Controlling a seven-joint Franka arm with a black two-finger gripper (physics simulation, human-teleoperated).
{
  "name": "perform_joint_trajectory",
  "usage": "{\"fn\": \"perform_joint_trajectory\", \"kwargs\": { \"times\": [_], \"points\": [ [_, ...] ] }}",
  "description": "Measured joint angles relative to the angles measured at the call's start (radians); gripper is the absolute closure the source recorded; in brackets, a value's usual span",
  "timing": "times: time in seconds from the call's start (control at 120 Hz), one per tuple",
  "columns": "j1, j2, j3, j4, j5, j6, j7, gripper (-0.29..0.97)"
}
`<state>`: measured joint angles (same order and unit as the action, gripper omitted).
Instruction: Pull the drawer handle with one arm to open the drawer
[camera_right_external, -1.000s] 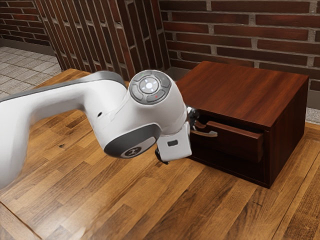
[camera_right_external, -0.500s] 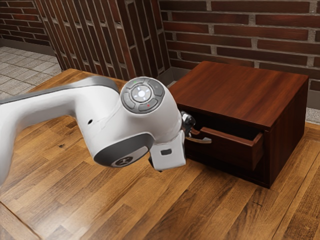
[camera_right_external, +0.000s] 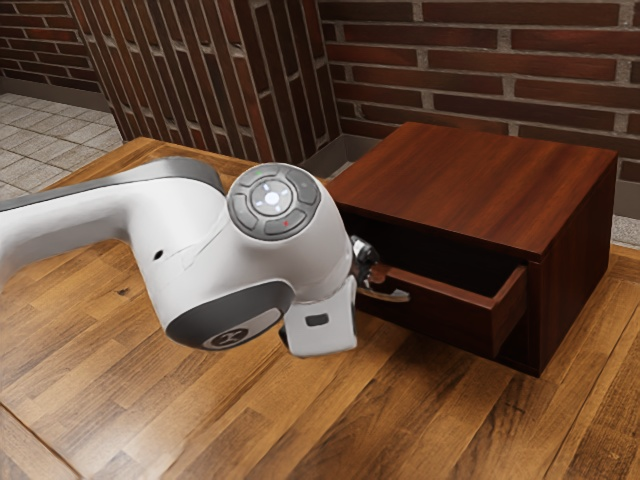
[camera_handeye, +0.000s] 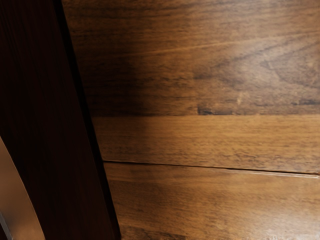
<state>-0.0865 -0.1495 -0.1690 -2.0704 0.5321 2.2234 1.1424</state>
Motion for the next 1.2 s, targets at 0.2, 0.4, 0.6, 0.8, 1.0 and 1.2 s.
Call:
{"fn": "perform_joint_trajectory", "kwargs": {
  "times": [0.2, 0.4, 0.6, 0.8, 1.0, 1.2],
  "points": [
    [0.000, -0.053, -0.009, -0.042, -0.005, -0.033, 0.015, 0.02],
    [0.002, -0.092, -0.023, -0.083, -0.010, -0.063, 0.030, 0.00],
    [0.009, -0.130, -0.042, -0.109, -0.021, -0.086, 0.045, 0.01],
    [0.044, -0.182, -0.090, -0.148, -0.039, -0.098, 0.056, 0.02],
    [0.102, -0.217, -0.155, -0.164, -0.068, -0.113, 0.066, 0.03],
    [0.106, -0.236, -0.159, -0.169, -0.080, -0.119, 0.072, 0.02]
  ]
}}
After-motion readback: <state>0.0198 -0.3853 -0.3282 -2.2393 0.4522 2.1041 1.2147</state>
